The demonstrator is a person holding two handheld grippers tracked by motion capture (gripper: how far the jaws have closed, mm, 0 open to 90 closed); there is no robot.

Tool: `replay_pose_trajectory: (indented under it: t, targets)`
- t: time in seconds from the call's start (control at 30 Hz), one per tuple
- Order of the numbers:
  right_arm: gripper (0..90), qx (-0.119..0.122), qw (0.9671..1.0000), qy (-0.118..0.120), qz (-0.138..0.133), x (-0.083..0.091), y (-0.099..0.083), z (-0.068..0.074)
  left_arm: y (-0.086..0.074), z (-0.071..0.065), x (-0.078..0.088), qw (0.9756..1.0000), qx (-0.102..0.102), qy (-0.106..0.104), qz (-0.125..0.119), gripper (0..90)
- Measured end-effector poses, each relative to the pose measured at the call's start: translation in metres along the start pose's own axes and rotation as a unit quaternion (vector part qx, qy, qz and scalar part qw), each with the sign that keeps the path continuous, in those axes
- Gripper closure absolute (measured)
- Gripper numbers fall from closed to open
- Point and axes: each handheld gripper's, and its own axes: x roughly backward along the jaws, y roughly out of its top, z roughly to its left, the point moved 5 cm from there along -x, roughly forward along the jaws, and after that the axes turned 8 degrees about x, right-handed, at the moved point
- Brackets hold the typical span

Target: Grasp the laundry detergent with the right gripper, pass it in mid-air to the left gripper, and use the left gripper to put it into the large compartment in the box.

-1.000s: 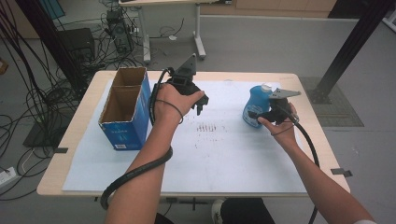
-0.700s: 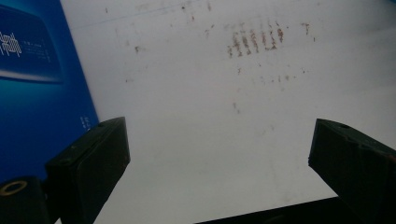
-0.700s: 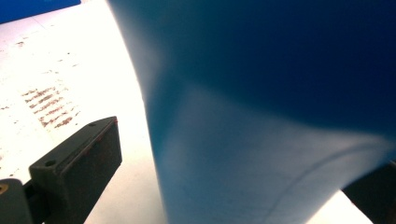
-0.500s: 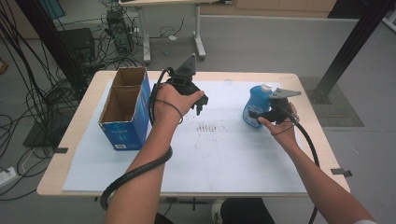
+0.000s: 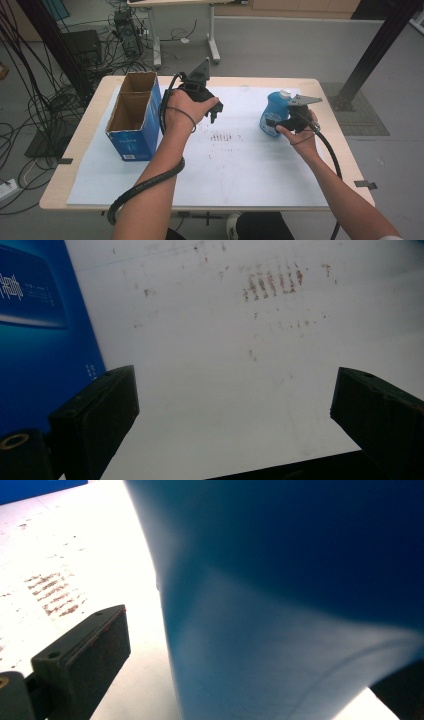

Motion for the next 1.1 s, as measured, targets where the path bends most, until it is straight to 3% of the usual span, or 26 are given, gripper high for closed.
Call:
replay_pose_trajectory:
  t: [0.7, 1.1]
  targets:
    - [1.8, 0.002, 1.0000, 0.005, 0.004, -0.0015, -0.0008, 0.0020, -0.0009, 0.0023, 0.0008, 1.0000, 0.002, 0.004, -0.002, 5.7]
    - [6.6, 0.006, 1.0000, 0.003, 0.006, -0.0011, -0.0006, 0.0019, -0.0004, 0.0034, 0.0018, 1.0000, 0.002, 0.003, -0.003, 5.8]
